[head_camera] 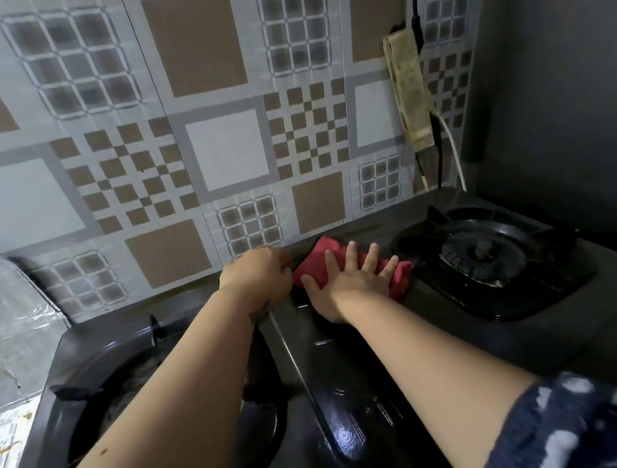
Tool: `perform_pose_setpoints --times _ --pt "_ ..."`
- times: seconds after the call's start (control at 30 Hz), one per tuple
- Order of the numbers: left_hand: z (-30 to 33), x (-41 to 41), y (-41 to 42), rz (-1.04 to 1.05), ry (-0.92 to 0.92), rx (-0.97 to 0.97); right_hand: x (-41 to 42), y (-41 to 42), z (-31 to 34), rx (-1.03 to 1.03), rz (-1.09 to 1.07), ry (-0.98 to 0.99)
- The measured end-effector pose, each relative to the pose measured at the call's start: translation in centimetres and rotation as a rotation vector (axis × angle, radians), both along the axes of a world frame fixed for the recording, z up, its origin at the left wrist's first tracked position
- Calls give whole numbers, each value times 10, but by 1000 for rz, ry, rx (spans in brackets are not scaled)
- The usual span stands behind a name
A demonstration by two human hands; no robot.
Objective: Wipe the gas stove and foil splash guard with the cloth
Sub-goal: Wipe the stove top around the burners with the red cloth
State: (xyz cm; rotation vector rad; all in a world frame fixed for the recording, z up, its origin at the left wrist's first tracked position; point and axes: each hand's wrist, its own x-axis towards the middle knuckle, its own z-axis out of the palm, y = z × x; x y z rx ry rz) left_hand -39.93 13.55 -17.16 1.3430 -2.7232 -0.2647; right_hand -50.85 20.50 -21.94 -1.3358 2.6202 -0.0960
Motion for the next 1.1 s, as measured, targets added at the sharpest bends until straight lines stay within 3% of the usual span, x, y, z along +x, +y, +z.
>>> perform_pose_setpoints --times 0.33,0.6,0.73,1.1 --pt "-4 -16 -28 50 53 -55 -67 -49 2 -9 348 30" --pt "-3 -24 -20 61 63 -68 -73 -52 4 -5 366 58" --pt "-4 -27 -16 83 55 -47 -72 -49 3 -57 446 -17" --pt "-7 -63 -23 6 49 -113 -159 -83 26 241 163 -88"
